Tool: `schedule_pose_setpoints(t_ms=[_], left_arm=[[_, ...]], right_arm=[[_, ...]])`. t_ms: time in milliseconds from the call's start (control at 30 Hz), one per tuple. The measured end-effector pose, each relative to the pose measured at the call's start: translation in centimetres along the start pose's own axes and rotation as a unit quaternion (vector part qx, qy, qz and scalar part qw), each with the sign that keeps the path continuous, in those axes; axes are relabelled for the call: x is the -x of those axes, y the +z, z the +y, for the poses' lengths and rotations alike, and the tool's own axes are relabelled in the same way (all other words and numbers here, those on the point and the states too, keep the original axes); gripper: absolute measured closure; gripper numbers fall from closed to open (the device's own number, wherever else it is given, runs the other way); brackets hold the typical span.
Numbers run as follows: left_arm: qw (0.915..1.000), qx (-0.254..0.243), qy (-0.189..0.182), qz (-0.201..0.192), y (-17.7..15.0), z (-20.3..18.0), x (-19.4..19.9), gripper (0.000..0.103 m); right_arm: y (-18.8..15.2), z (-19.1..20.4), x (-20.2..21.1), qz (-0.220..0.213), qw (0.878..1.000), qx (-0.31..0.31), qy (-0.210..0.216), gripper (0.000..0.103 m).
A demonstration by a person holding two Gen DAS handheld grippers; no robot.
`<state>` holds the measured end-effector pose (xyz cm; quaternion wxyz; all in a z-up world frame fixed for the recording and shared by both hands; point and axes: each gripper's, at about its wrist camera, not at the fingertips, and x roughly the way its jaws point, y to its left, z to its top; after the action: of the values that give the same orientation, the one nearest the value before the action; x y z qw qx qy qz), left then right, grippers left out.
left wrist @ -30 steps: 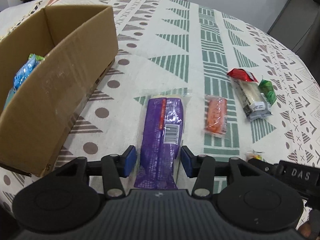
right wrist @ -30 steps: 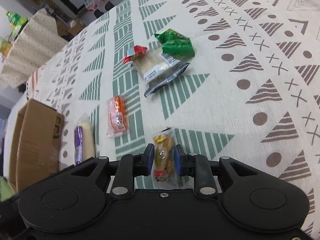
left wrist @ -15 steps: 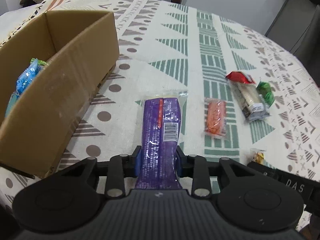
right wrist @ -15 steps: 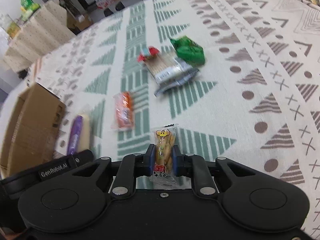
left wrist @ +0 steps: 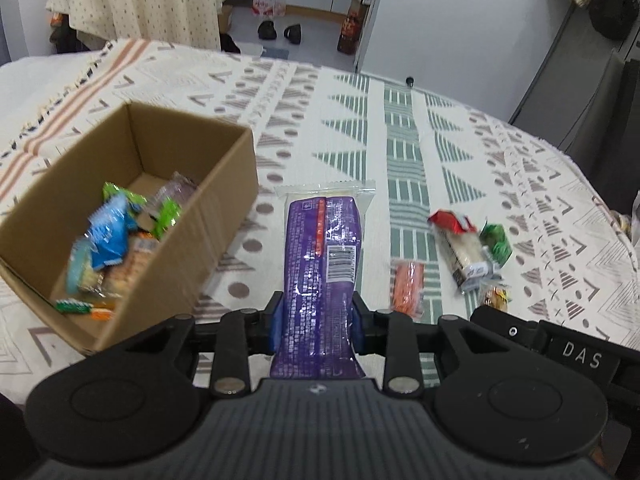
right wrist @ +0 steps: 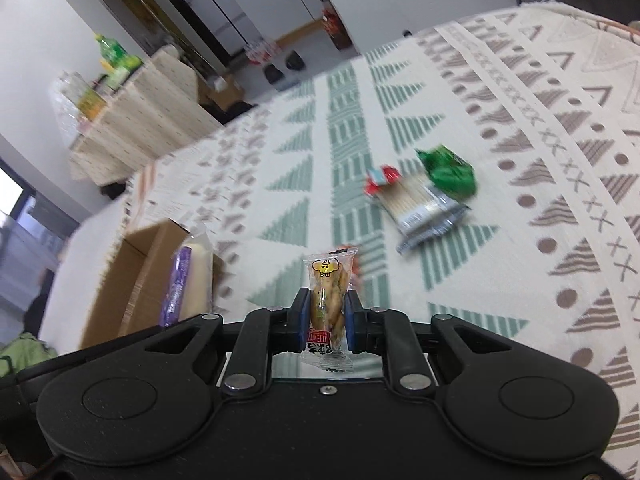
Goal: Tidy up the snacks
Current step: 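Lift the purple bar with the left gripper while the right gripper holds the bread stick packet, then carry both snacks over the box and open both grippers to drop them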
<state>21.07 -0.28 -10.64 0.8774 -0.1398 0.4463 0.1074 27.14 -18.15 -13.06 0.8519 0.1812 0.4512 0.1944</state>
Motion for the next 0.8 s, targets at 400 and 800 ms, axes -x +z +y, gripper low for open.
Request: schedule_pose_setpoints(t_ms=[400,800], left_arm=[[0.9996,-0.007,-0.008,-0.024,3.3,1.6,4.5,0.072],[0.9988,0.003,-0.022,-0.043,7.1,5.2,7.0,0.072]], right_arm=[[1.7,3.1,2.2,-0.036,0.999,0.001,0.017,0.086],[3.4,7.9,4.0,-0.062,0.997,-0.004,0.040,0.086]])
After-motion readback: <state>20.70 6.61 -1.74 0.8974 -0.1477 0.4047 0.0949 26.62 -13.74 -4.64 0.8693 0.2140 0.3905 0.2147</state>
